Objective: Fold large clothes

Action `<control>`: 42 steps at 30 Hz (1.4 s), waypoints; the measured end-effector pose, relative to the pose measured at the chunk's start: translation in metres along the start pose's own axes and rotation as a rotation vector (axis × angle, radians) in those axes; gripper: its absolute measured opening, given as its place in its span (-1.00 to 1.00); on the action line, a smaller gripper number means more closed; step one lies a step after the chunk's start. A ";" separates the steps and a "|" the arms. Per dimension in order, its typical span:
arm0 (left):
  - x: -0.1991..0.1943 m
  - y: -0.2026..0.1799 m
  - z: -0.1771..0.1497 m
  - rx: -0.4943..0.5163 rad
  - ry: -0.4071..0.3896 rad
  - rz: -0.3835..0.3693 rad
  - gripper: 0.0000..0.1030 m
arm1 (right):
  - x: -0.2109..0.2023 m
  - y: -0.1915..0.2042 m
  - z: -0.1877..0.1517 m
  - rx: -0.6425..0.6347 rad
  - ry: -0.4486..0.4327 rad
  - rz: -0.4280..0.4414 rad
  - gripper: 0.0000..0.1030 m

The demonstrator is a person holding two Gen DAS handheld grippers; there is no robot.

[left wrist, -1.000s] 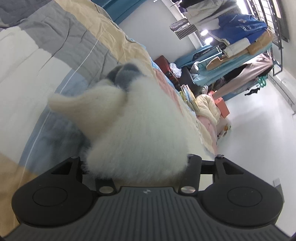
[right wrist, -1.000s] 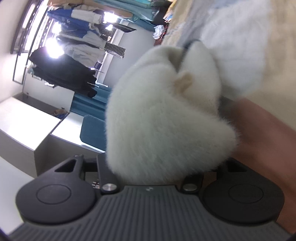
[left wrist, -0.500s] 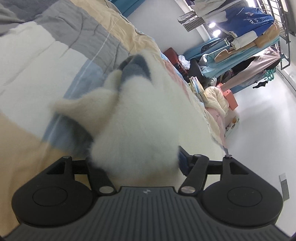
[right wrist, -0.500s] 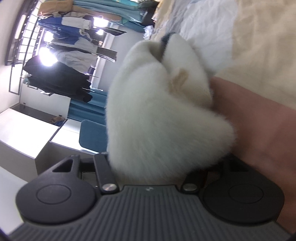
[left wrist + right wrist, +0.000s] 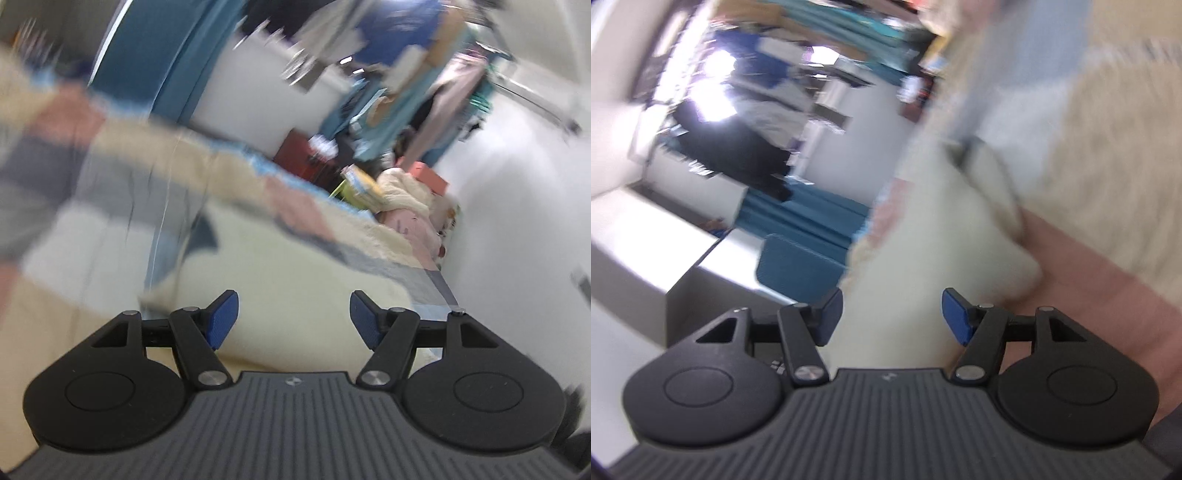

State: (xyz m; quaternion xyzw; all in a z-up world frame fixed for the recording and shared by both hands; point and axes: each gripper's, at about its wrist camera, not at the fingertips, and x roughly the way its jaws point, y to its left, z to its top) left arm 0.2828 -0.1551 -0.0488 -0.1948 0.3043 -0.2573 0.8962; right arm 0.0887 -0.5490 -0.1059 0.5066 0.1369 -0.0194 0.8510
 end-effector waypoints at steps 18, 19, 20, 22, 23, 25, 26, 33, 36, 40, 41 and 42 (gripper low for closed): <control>-0.196 -0.106 -0.022 0.317 -0.184 -0.024 0.40 | -0.127 0.192 -0.046 -0.663 -0.135 0.013 0.23; -0.204 -0.107 -0.026 0.327 -0.192 -0.020 0.40 | -0.131 0.193 -0.050 -0.668 -0.133 0.012 0.23; -0.212 -0.109 -0.031 0.341 -0.200 -0.013 0.40 | -0.136 0.194 -0.054 -0.671 -0.130 0.010 0.23; -0.224 -0.112 -0.040 0.365 -0.207 -0.004 0.40 | -0.142 0.195 -0.063 -0.689 -0.128 0.004 0.23; -0.230 -0.113 -0.046 0.374 -0.212 0.000 0.40 | -0.146 0.197 -0.069 -0.706 -0.130 -0.003 0.23; -0.238 -0.114 -0.055 0.396 -0.221 0.012 0.41 | -0.150 0.198 -0.079 -0.735 -0.138 -0.022 0.22; -0.242 -0.114 -0.060 0.410 -0.224 0.019 0.41 | -0.152 0.198 -0.084 -0.748 -0.143 -0.028 0.23; -0.252 -0.107 -0.082 0.446 -0.239 0.041 0.48 | -0.158 0.194 -0.117 -0.819 -0.123 -0.092 0.23; -0.249 -0.102 -0.088 0.451 -0.241 0.049 0.50 | -0.156 0.190 -0.125 -0.827 -0.103 -0.120 0.23; -0.237 -0.091 -0.091 0.436 -0.223 0.060 0.51 | -0.151 0.185 -0.135 -0.834 -0.085 -0.153 0.23; -0.234 -0.088 -0.090 0.435 -0.220 0.069 0.51 | -0.149 0.183 -0.136 -0.837 -0.081 -0.164 0.23; -0.231 -0.085 -0.090 0.431 -0.218 0.078 0.53 | -0.148 0.182 -0.138 -0.837 -0.076 -0.171 0.23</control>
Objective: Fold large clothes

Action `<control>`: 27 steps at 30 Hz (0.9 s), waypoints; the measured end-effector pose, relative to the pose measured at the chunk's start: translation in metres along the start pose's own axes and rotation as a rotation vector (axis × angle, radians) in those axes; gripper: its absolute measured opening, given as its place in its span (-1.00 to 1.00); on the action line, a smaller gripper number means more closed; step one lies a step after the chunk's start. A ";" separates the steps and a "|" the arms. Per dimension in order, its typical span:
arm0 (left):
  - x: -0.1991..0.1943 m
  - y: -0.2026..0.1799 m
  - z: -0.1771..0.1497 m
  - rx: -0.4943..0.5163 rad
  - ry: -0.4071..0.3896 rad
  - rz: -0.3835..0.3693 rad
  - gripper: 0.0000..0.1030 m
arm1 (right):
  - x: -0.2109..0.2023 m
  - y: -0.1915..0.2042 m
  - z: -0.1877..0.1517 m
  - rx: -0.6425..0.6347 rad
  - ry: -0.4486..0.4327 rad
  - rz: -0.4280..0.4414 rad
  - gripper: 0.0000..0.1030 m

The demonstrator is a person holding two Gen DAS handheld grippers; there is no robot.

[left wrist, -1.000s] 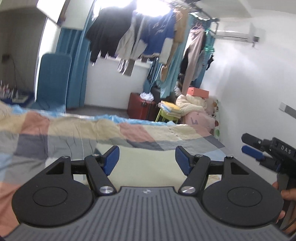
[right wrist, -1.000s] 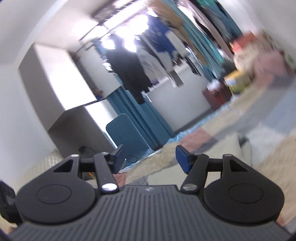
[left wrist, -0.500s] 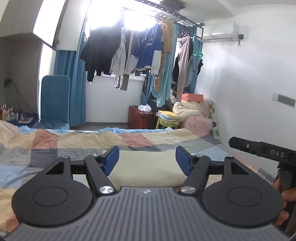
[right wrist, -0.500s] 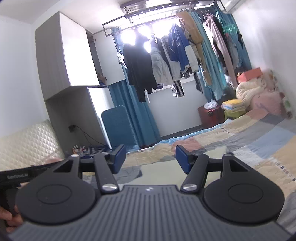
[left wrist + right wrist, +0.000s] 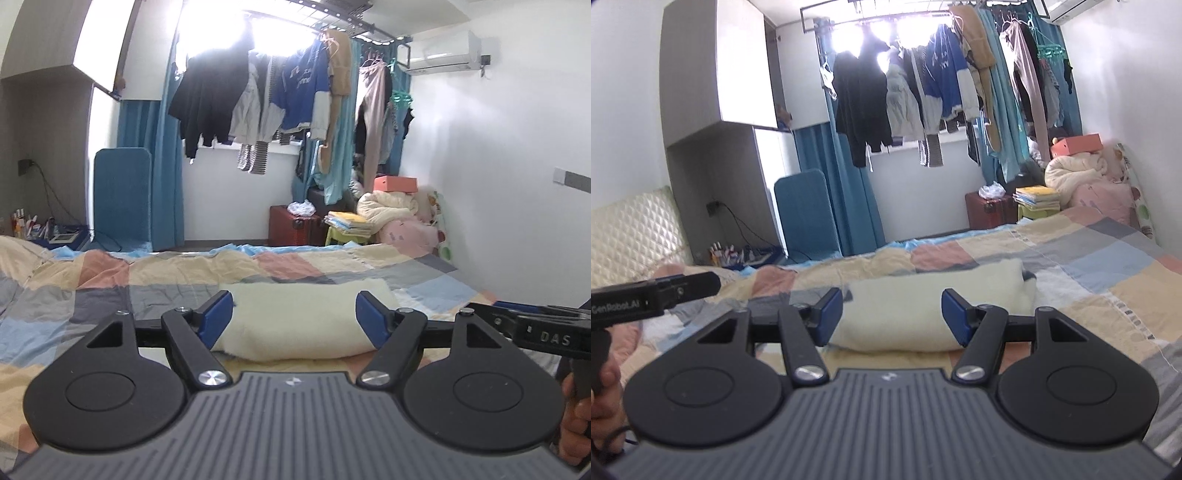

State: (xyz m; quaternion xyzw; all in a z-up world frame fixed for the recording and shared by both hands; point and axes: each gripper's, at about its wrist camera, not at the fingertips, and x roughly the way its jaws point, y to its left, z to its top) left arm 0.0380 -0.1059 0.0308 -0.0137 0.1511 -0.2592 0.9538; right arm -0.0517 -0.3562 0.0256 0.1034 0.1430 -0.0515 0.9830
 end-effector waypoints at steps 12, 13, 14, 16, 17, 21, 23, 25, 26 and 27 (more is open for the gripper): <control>0.033 0.021 -0.016 -0.050 0.072 0.022 0.89 | 0.018 0.005 -0.017 -0.017 0.058 -0.041 0.22; 0.034 0.022 -0.017 -0.050 0.074 0.026 0.90 | 0.018 0.005 -0.018 -0.017 0.059 -0.044 0.22; 0.035 0.023 -0.017 -0.050 0.078 0.030 0.93 | 0.018 0.004 -0.019 -0.018 0.061 -0.046 0.22; 0.037 0.023 -0.017 -0.049 0.085 0.035 0.96 | 0.019 0.005 -0.021 -0.018 0.066 -0.048 0.23; 0.039 0.024 -0.018 -0.047 0.089 0.038 0.97 | 0.019 0.005 -0.022 -0.016 0.067 -0.050 0.23; 0.043 0.022 -0.016 -0.042 0.094 0.055 0.99 | 0.019 0.005 -0.024 -0.012 0.078 -0.052 0.23; 0.043 0.022 -0.016 -0.037 0.095 0.062 1.00 | 0.020 0.004 -0.024 -0.011 0.084 -0.052 0.22; 0.043 0.021 -0.015 -0.033 0.098 0.066 1.00 | 0.021 0.003 -0.025 -0.008 0.094 -0.048 0.22; 0.044 0.021 -0.015 -0.031 0.097 0.066 1.00 | 0.021 0.003 -0.026 -0.007 0.099 -0.047 0.22; 0.043 0.021 -0.016 -0.031 0.096 0.067 1.00 | 0.021 0.003 -0.026 -0.005 0.102 -0.047 0.22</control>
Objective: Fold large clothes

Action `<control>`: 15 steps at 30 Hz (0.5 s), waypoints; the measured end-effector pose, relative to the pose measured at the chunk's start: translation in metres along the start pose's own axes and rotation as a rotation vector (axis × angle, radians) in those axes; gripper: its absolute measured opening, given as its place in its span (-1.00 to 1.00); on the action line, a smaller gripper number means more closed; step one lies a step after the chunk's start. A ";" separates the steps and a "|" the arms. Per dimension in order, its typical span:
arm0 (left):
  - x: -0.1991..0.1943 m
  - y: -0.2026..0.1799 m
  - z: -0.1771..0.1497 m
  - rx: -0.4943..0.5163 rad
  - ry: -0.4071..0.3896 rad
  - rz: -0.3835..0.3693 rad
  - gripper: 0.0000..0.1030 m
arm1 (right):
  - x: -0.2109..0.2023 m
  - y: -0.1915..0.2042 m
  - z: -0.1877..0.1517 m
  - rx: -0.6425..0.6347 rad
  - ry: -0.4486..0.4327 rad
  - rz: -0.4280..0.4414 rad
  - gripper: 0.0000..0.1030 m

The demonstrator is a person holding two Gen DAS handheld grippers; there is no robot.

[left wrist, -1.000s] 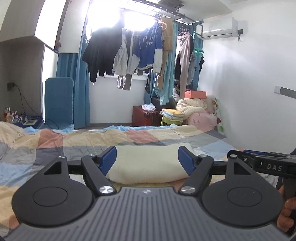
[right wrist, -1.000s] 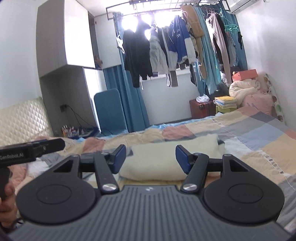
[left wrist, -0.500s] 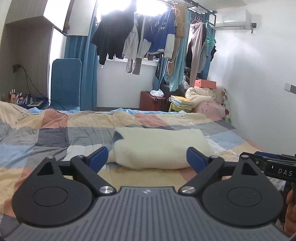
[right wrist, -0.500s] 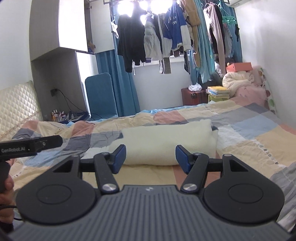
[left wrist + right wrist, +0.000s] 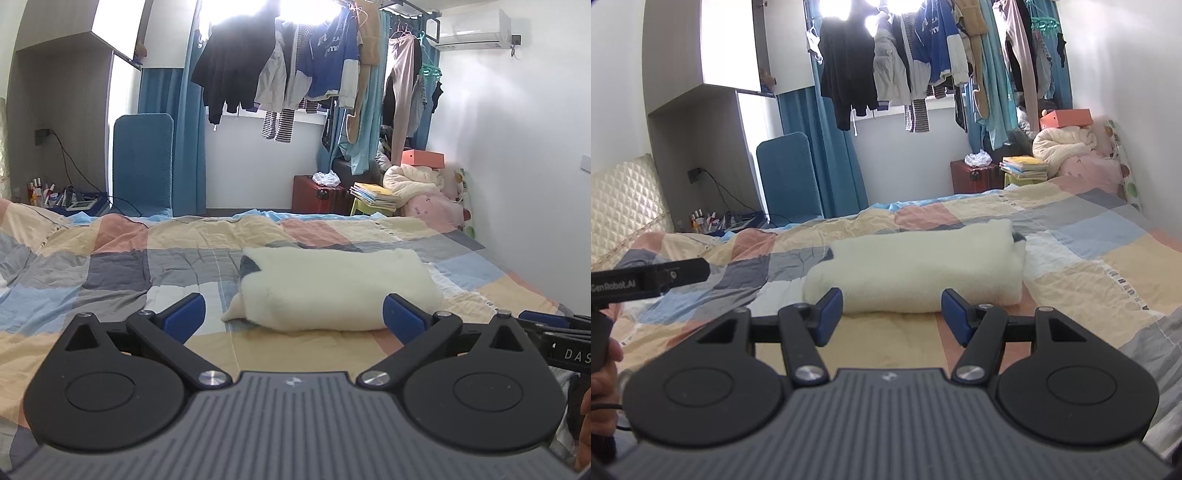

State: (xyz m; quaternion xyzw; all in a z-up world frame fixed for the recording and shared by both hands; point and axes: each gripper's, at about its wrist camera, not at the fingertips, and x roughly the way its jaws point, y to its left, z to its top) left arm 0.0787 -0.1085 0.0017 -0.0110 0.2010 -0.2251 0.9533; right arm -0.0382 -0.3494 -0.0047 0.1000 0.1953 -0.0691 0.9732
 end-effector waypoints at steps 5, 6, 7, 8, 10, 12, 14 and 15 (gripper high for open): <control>-0.002 -0.004 0.001 0.015 -0.002 0.012 1.00 | -0.001 -0.001 -0.001 0.008 -0.001 0.010 0.25; -0.003 -0.005 0.001 0.018 -0.002 0.015 1.00 | -0.002 -0.001 -0.001 0.006 -0.007 0.010 0.32; -0.003 -0.005 0.001 0.020 -0.001 0.017 1.00 | -0.003 -0.001 -0.001 0.004 -0.014 0.006 0.44; -0.004 -0.005 0.001 0.020 0.001 0.018 1.00 | -0.005 -0.001 0.000 0.002 -0.021 0.001 0.47; -0.005 -0.005 0.002 0.025 0.003 0.019 1.00 | -0.006 0.000 0.001 0.000 -0.023 -0.002 0.47; -0.005 -0.005 0.002 0.023 0.001 0.025 1.00 | -0.006 0.000 0.002 -0.001 -0.021 -0.005 0.47; -0.006 -0.003 0.002 0.022 0.000 0.025 1.00 | -0.007 0.000 0.003 0.003 -0.029 -0.019 0.63; -0.006 -0.003 0.002 0.022 0.001 0.025 1.00 | -0.008 -0.001 0.003 0.008 -0.036 -0.025 0.74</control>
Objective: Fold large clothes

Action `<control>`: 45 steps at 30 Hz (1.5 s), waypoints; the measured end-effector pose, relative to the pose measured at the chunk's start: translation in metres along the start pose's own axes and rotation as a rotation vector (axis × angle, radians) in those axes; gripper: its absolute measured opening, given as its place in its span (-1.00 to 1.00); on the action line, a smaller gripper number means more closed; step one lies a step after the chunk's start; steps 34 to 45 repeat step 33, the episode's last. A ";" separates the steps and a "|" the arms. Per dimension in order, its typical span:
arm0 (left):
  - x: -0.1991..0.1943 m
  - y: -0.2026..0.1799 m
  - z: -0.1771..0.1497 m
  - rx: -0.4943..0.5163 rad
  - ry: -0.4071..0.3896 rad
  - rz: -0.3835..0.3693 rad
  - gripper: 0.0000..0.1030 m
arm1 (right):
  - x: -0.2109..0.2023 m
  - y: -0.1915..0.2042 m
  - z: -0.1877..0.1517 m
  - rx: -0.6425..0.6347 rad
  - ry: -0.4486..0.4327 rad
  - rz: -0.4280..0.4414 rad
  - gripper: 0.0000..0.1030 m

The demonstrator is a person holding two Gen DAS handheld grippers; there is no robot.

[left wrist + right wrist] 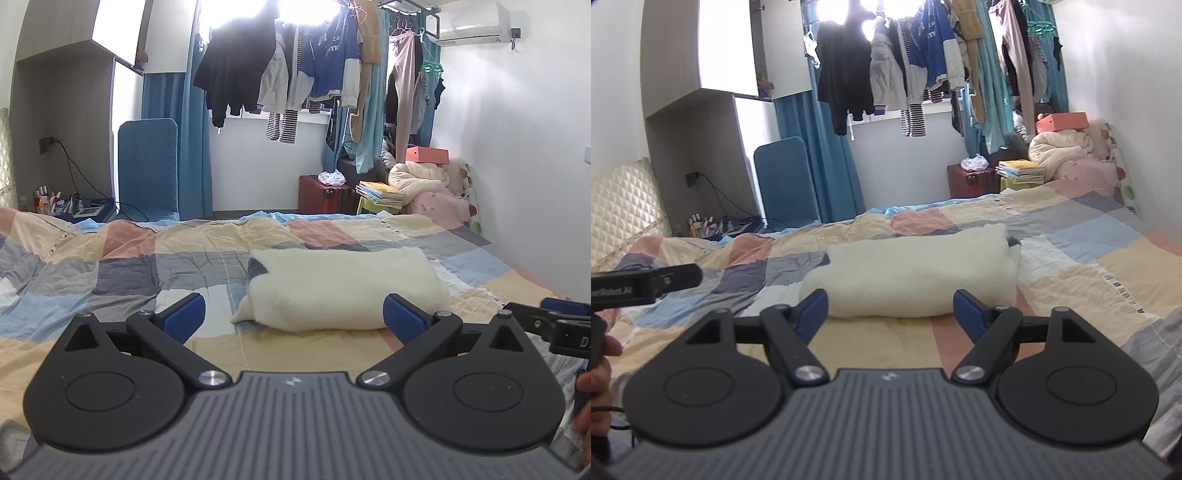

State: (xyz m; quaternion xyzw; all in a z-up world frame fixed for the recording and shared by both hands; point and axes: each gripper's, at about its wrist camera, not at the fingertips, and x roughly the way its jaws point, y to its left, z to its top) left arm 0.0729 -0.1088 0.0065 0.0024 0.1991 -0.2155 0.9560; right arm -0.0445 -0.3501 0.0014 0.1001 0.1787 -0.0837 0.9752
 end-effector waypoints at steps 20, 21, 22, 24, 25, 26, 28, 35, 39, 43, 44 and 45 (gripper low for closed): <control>-0.008 -0.001 0.002 -0.005 -0.002 0.018 1.00 | 0.001 0.007 0.001 -0.017 0.024 -0.017 1.00; -0.008 -0.001 0.002 -0.006 -0.003 0.018 1.00 | 0.001 0.007 0.001 -0.017 0.024 -0.017 1.00; -0.008 -0.001 0.002 -0.005 -0.003 0.015 1.00 | 0.001 0.007 0.001 -0.016 0.024 -0.016 1.00; -0.009 -0.001 0.002 -0.002 -0.003 0.009 1.00 | 0.001 0.007 0.001 -0.016 0.024 -0.017 1.00; -0.010 -0.002 0.002 -0.002 -0.005 0.009 1.00 | 0.001 0.008 0.001 -0.017 0.024 -0.018 1.00; -0.011 -0.002 0.001 -0.001 -0.007 0.009 1.00 | 0.001 0.007 0.001 -0.017 0.024 -0.018 1.00; -0.012 -0.003 0.000 0.004 -0.011 0.009 1.00 | 0.001 0.008 0.001 -0.017 0.023 -0.018 1.00; -0.012 -0.002 0.000 0.001 -0.005 0.006 1.00 | 0.000 0.008 0.002 -0.021 0.023 -0.019 1.00; -0.012 -0.002 0.000 0.001 -0.005 0.006 1.00 | 0.000 0.008 0.002 -0.021 0.023 -0.019 1.00; -0.012 -0.002 0.000 0.001 -0.005 0.006 1.00 | 0.000 0.008 0.002 -0.021 0.023 -0.019 1.00; -0.012 -0.002 0.000 0.001 -0.005 0.006 1.00 | 0.000 0.008 0.002 -0.021 0.023 -0.019 1.00; -0.012 -0.002 0.000 0.001 -0.005 0.006 1.00 | 0.000 0.008 0.002 -0.021 0.023 -0.019 1.00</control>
